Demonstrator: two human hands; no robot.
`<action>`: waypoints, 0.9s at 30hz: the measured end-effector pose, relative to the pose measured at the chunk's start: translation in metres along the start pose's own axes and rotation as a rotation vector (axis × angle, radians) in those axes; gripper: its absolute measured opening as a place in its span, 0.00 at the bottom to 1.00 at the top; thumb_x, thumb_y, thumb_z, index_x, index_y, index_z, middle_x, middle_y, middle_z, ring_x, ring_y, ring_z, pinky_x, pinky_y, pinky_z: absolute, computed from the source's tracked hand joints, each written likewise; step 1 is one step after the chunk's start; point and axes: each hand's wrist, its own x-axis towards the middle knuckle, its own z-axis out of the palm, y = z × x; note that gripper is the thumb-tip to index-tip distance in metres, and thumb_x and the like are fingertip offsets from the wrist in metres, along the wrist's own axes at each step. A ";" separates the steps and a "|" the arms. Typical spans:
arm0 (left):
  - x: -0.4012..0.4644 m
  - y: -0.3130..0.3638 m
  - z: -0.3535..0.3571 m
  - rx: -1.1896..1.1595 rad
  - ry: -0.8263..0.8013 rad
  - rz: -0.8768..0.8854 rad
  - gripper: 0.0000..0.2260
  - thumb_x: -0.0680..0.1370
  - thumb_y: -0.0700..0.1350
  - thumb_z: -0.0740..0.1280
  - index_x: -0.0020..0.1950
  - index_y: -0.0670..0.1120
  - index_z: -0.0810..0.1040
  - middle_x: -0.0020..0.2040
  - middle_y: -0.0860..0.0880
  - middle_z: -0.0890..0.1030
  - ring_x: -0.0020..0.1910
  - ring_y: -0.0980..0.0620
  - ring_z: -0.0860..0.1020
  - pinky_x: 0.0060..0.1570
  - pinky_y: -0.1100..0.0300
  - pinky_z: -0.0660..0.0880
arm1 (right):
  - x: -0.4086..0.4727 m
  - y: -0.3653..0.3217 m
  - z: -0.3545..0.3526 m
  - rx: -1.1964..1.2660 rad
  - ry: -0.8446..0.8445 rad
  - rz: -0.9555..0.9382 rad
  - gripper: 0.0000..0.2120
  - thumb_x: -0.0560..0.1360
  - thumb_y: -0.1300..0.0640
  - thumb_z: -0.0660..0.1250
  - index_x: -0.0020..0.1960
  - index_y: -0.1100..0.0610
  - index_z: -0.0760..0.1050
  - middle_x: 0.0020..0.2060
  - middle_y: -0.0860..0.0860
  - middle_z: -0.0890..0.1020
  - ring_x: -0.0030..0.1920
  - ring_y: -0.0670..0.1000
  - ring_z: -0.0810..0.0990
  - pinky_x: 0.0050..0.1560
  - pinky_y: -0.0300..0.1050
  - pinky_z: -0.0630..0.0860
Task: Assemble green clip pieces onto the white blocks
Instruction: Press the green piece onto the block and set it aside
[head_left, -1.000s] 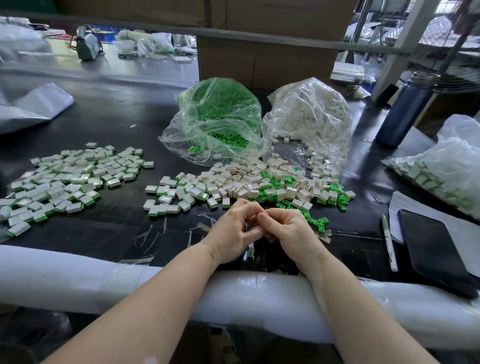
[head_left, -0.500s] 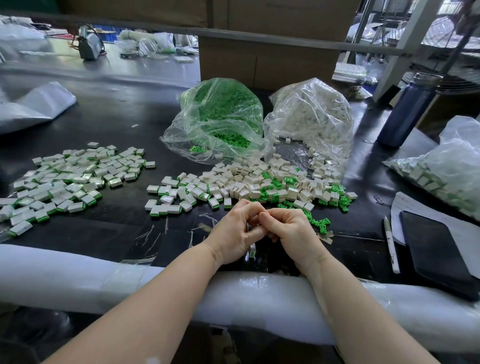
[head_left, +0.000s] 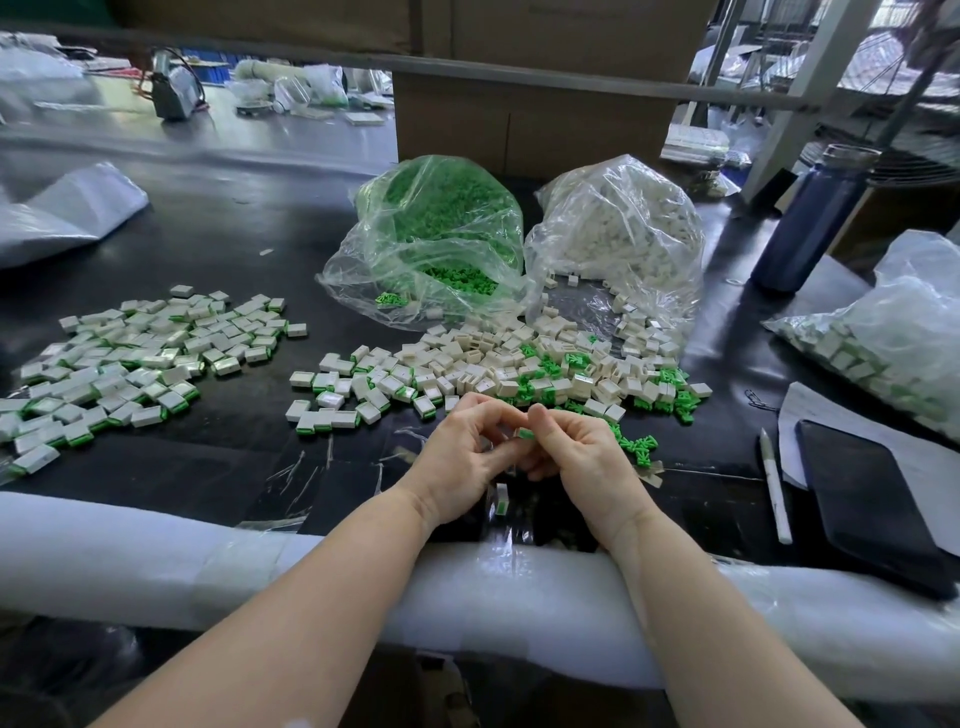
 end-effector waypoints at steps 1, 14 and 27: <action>0.000 0.000 0.000 -0.012 0.016 -0.009 0.09 0.73 0.38 0.69 0.44 0.52 0.77 0.49 0.48 0.72 0.45 0.53 0.75 0.48 0.68 0.73 | 0.000 -0.001 0.000 0.015 0.005 0.009 0.13 0.79 0.56 0.60 0.44 0.60 0.81 0.31 0.53 0.79 0.33 0.46 0.78 0.34 0.37 0.76; 0.001 0.003 0.000 -0.069 0.120 -0.027 0.05 0.73 0.37 0.70 0.47 0.44 0.81 0.40 0.50 0.77 0.35 0.63 0.75 0.41 0.72 0.72 | -0.003 -0.003 -0.004 0.065 0.091 0.027 0.05 0.73 0.65 0.68 0.45 0.57 0.81 0.34 0.50 0.84 0.33 0.43 0.80 0.33 0.35 0.76; 0.002 -0.002 -0.001 -0.164 0.139 -0.093 0.07 0.72 0.38 0.71 0.44 0.49 0.79 0.38 0.50 0.82 0.39 0.58 0.80 0.44 0.67 0.76 | -0.001 0.000 -0.007 -0.100 0.213 -0.038 0.05 0.71 0.64 0.70 0.42 0.55 0.81 0.33 0.47 0.82 0.34 0.41 0.79 0.34 0.35 0.75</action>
